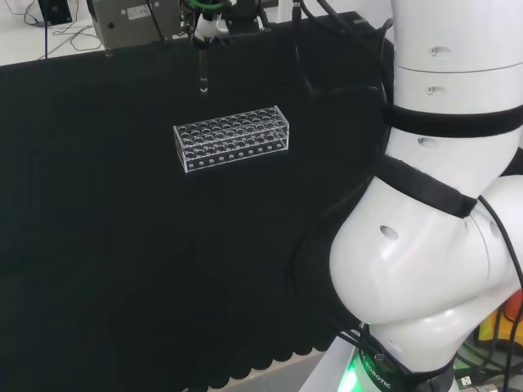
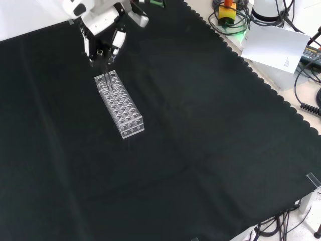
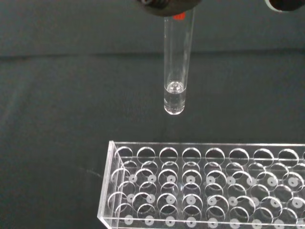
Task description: Shake the test tube.
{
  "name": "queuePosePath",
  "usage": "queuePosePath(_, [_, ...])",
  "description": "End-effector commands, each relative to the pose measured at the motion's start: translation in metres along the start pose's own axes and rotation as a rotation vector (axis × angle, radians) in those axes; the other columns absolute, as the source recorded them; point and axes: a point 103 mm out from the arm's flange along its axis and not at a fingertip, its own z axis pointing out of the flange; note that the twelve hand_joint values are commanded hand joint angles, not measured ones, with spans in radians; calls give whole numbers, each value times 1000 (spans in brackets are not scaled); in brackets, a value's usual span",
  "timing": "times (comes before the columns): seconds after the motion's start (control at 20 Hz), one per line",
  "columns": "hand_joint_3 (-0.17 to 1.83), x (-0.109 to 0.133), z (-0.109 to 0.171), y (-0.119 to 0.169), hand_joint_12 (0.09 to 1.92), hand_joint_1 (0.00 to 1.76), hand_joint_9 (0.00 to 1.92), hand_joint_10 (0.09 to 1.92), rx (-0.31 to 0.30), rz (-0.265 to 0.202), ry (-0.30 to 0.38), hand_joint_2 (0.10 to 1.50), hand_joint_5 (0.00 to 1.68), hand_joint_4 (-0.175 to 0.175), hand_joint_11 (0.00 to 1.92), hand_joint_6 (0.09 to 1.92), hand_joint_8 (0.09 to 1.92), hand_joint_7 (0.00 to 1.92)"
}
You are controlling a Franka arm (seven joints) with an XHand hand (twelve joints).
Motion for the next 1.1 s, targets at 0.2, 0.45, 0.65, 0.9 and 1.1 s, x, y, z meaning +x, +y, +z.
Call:
queuePosePath(0.2, [-175, 2, -21, -22, 788, 1232, 1682, 376, -32, -6, 1, 1047, 1372, -175, 1362, 351, 587, 1679])
queuePosePath(0.45, [-175, 18, -25, -28, 788, 1232, 1683, 376, -36, -34, 11, 1047, 1373, -175, 1363, 348, 588, 1679])
queuePosePath(0.65, [-175, 47, -23, -30, 787, 1232, 1683, 376, -28, -79, 25, 1047, 1374, -175, 1364, 346, 588, 1679])
queuePosePath(0.9, [-175, 93, -18, -32, 787, 1232, 1684, 375, -17, -159, 47, 1047, 1375, -175, 1364, 344, 589, 1678])
queuePosePath(1.1, [-175, 118, -17, -33, 787, 1232, 1684, 375, -16, -200, 70, 1047, 1376, -175, 1365, 342, 590, 1678])
